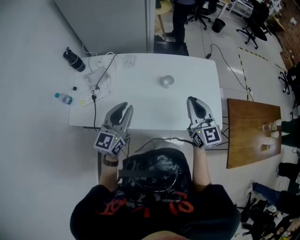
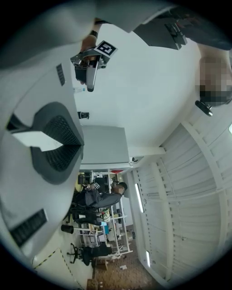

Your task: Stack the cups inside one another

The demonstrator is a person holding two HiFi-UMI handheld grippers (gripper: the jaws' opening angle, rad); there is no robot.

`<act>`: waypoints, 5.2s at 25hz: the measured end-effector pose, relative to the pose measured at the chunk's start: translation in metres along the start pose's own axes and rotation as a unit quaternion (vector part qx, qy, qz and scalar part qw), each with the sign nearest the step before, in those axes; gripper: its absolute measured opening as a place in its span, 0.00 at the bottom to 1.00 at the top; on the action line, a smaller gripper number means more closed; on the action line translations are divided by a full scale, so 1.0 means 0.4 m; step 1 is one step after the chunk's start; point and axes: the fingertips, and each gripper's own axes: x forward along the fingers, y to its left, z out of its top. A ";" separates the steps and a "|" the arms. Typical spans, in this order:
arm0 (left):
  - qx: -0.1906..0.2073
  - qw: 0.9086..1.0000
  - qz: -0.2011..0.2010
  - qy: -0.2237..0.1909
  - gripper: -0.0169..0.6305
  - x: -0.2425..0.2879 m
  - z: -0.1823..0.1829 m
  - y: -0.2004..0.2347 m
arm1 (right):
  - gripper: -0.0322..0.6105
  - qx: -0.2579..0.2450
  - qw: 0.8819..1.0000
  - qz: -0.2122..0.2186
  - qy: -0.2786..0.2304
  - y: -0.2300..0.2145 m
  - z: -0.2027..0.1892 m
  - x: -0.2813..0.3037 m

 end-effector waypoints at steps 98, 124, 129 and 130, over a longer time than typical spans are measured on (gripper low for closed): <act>-0.012 1.000 -0.008 -0.026 0.14 0.290 0.102 0.141 | 0.05 0.065 0.996 0.050 -0.019 -0.083 0.038 0.320; -0.012 1.000 -0.017 -0.016 0.14 0.157 0.054 -0.054 | 0.05 0.081 0.996 0.026 -0.025 -0.005 0.018 0.070; -0.011 1.000 -0.015 -0.014 0.14 0.146 0.035 -0.153 | 0.05 0.089 0.995 0.027 -0.038 -0.027 0.027 -0.017; -0.014 1.000 -0.015 -0.012 0.14 0.145 0.028 -0.176 | 0.05 0.090 0.995 0.029 -0.037 -0.030 0.026 -0.037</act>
